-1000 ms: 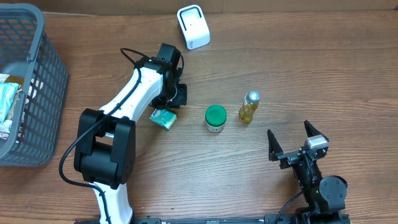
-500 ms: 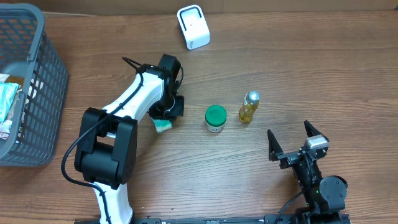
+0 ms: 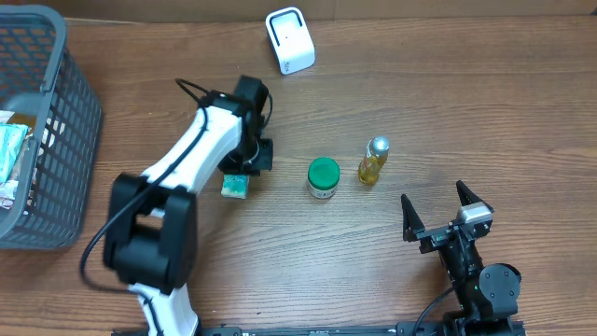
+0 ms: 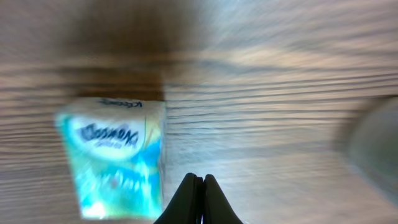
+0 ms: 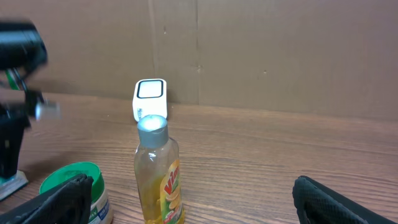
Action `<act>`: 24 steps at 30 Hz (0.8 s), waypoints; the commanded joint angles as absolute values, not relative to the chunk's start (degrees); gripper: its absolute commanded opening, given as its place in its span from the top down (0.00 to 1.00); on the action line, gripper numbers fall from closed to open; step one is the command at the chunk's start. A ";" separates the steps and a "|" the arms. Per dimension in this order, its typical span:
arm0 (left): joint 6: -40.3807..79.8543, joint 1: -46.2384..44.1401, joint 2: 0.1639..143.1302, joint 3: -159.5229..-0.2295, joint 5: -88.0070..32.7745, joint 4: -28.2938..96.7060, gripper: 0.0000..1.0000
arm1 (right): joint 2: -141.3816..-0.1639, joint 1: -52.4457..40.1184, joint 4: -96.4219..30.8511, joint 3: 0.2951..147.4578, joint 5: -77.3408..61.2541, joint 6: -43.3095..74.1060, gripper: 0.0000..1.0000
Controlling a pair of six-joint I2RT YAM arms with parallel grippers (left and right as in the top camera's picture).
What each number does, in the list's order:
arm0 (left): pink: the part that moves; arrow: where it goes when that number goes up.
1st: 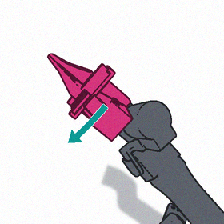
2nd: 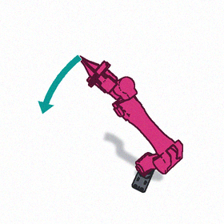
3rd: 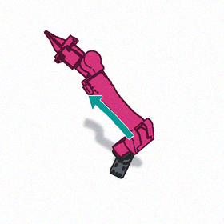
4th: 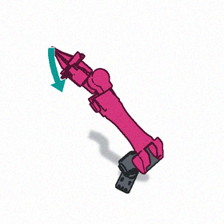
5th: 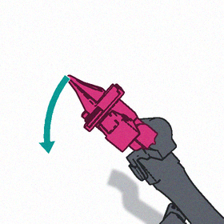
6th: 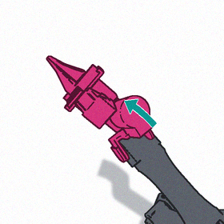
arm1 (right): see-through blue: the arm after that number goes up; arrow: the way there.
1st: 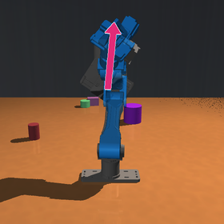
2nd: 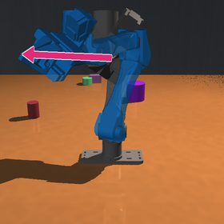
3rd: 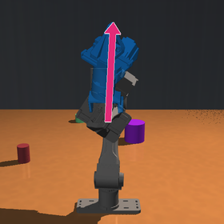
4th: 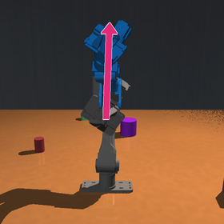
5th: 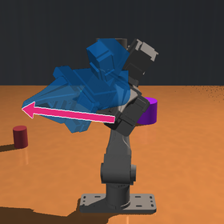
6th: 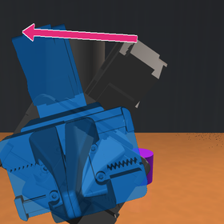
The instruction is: Scan the item barcode
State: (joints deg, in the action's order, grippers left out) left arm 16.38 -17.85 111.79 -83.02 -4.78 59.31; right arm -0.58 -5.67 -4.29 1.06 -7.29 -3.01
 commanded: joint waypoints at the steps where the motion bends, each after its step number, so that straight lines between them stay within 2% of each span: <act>1: 16.97 -15.25 100.97 -86.00 -8.64 59.33 0.96 | -0.19 -5.72 -4.03 0.45 -7.62 -2.98 0.00; 9: 18.39 -7.31 90.24 -86.00 -9.19 63.51 0.96 | -0.19 -5.72 -4.03 0.45 -7.62 -2.98 0.00; 11: 17.82 -5.80 90.43 -85.93 -9.06 65.45 0.82 | -0.19 -5.72 -4.03 0.45 -7.62 -2.98 0.00; 12: 17.78 -4.84 90.72 -85.86 -9.06 66.48 0.71 | -0.19 -5.72 -4.03 0.45 -7.62 -2.98 0.00; 13: 17.78 -3.64 91.13 -85.60 -9.56 67.40 0.69 | -0.19 -5.72 -4.01 0.45 -7.62 -2.98 0.00; 18: 17.78 1.50 91.98 -82.06 -14.57 67.35 0.69 | -0.19 -5.72 -4.03 0.45 -7.62 -2.98 0.00; 22: 15.73 2.66 92.18 -77.17 -17.10 63.57 0.63 | -0.19 -5.72 -4.03 0.45 -7.62 -2.98 0.00; 24: 12.58 2.61 92.47 -73.01 -19.88 59.68 0.73 | -0.19 -5.72 -4.03 0.45 -7.62 -2.98 0.00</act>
